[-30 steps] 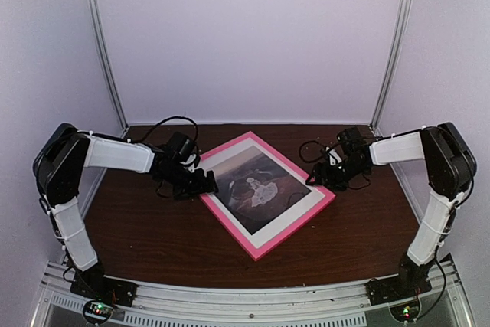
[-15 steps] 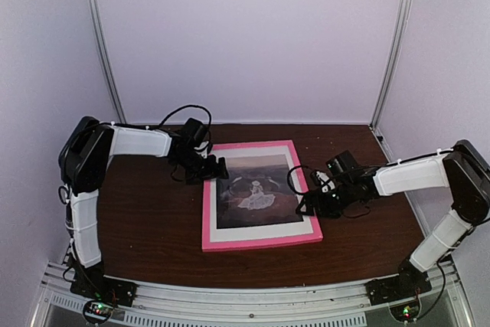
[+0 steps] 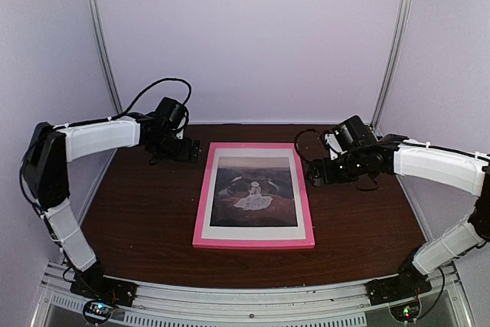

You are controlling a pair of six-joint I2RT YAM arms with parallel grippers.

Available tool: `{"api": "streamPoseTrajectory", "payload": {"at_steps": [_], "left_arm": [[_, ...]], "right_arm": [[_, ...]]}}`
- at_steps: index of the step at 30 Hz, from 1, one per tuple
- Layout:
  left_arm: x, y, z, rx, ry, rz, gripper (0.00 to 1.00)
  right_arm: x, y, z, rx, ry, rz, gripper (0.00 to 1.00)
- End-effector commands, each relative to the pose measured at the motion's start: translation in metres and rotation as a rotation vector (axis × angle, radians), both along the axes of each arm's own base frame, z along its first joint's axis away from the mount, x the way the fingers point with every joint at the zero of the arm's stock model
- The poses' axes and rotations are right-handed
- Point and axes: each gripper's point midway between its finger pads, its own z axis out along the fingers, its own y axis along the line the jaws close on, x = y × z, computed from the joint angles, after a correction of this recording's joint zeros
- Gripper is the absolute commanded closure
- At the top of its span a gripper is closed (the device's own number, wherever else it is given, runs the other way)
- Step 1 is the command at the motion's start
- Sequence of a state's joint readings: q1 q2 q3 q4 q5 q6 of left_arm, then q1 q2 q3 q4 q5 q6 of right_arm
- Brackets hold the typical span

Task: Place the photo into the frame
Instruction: Reset both arms

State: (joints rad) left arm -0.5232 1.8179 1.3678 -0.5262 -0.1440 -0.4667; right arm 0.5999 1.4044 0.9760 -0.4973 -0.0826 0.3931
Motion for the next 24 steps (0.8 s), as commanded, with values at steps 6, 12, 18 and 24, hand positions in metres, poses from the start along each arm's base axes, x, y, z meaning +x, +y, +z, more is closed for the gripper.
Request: {"api": "streamPoseTrajectory", "payload": {"at_steps": [6,12,18,24], "left_arm": [[-0.021,0.074,0.104,0.199,-0.357,0.088,0.02],[-0.043,0.095,0.121,0.198,-0.441,0.126,0.02],[-0.065,0.087,0.119,0.092,-0.51,0.038,0.03],[-0.077,0.08,0.109,0.034,-0.514,-0.014,0.02]], "right_arm": [[0.036,-0.066,0.073,-0.277,-0.256,-0.138,0.0],[0.043,-0.088,0.107,-0.279,-0.37,-0.188,0.0],[0.035,-0.105,0.121,-0.32,-0.447,-0.202,0.0],[0.026,-0.111,0.113,-0.298,-0.473,-0.221,0.0]]}}
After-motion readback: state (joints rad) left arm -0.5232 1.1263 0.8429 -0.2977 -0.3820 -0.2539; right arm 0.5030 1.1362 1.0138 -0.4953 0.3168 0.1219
